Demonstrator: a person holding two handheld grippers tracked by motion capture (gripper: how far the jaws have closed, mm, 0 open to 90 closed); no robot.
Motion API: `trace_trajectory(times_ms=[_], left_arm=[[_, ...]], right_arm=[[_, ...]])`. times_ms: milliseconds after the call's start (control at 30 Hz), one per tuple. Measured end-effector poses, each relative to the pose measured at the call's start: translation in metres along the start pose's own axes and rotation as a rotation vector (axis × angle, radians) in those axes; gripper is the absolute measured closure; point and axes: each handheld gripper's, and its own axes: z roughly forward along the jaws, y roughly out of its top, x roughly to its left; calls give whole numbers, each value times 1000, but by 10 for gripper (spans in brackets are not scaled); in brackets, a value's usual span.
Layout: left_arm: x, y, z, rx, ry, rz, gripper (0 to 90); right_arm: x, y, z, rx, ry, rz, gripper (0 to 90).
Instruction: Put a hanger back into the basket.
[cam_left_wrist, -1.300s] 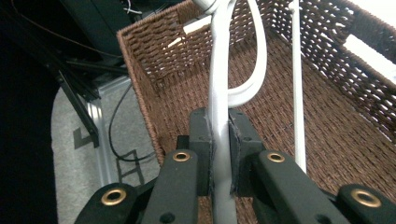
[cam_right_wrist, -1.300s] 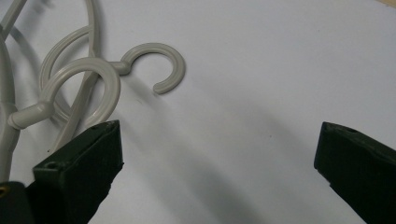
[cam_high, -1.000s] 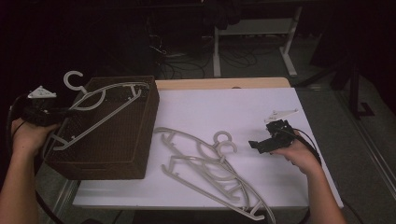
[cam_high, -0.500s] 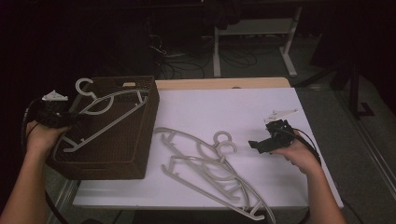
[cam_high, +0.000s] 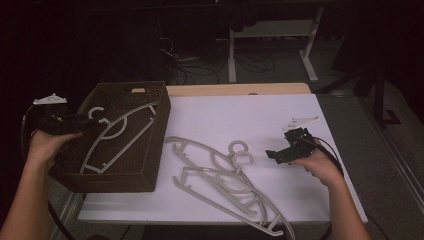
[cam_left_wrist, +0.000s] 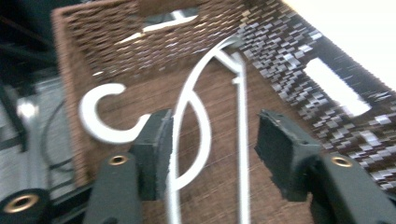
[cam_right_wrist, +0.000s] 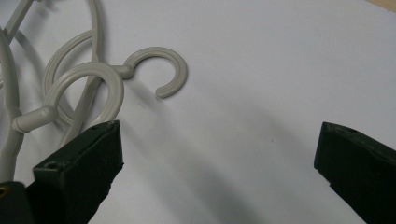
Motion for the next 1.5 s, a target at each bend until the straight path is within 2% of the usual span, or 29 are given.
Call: trace_trajectory(times_ms=[33, 67, 100, 167, 267, 300, 333, 400, 467, 500, 533, 567, 600, 633, 667, 800, 867, 1033, 1100, 1167, 1300, 1367, 1500], left_arm=[[-3, 2, 1, -12, -31, -4, 411], [-6, 3, 1, -17, -44, -3, 398], [-12, 6, 3, -28, -81, 5, 367], [-16, 7, 5, -36, -97, 8, 342], [-27, 12, 9, -54, -151, 14, 299], [-35, 16, 12, -60, -181, 24, 291], [-35, 16, 12, -60, -181, 24, 274], [-48, 21, 18, -72, -222, 41, 244], [-53, 23, 20, -73, -238, 47, 215], [-59, 25, 23, -76, -254, 50, 215], [-70, 28, 28, -81, -275, 60, 187], [-70, 28, 28, -81, -275, 60, 176], [-76, 29, 32, -84, -290, 68, 176], [-89, 33, 38, -86, -321, 79, 157], [-89, 33, 38, -86, -321, 79, 150], [-117, 38, 52, -94, -371, 110, 137], [-135, 42, 62, -96, -405, 127, 121], [-165, 44, 80, -95, -455, 160, 104], [-169, 44, 83, -92, -464, 163, 103], [-179, 42, 91, -87, -481, 173, 103], [-187, 37, 98, -88, -500, 172, 103], [-189, 36, 101, -72, -496, 180, 104], [-189, 34, 102, -74, -499, 178, 105]], right_arm=[[0, 0, 0, -2, 1, -1, 10], [0, 0, 0, -2, 0, -2, 10], [1, 0, 0, -2, 1, 0, 10], [1, 0, 0, 0, -1, -2, 10], [1, 0, -2, -3, 1, 1, 10], [1, 0, -2, -5, 1, 1, 10], [1, 0, -3, -6, 1, 0, 10], [1, 0, -4, -8, 2, 2, 10], [2, 0, -4, -3, 3, 2, 10], [2, 0, -4, -3, 3, 2, 10], [3, 0, -4, -1, 9, 3, 10], [3, 0, -4, -1, 9, 3, 10], [4, 0, -4, 4, 13, 2, 10], [7, 1, -4, 11, 18, 3, 11], [7, 1, -4, 11, 18, 3, 11], [15, 1, -5, 43, 40, 1, 11], [22, 0, -5, 51, 67, 6, 16], [36, -5, -6, 61, 107, 2, 60], [38, -6, -6, 61, 114, 1, 64], [45, -10, -8, 63, 137, -4, 108], [57, -16, -5, 82, 173, -14, 168], [63, -19, -3, 94, 196, -22, 210], [75, -27, 2, 126, 242, -34, 301]])
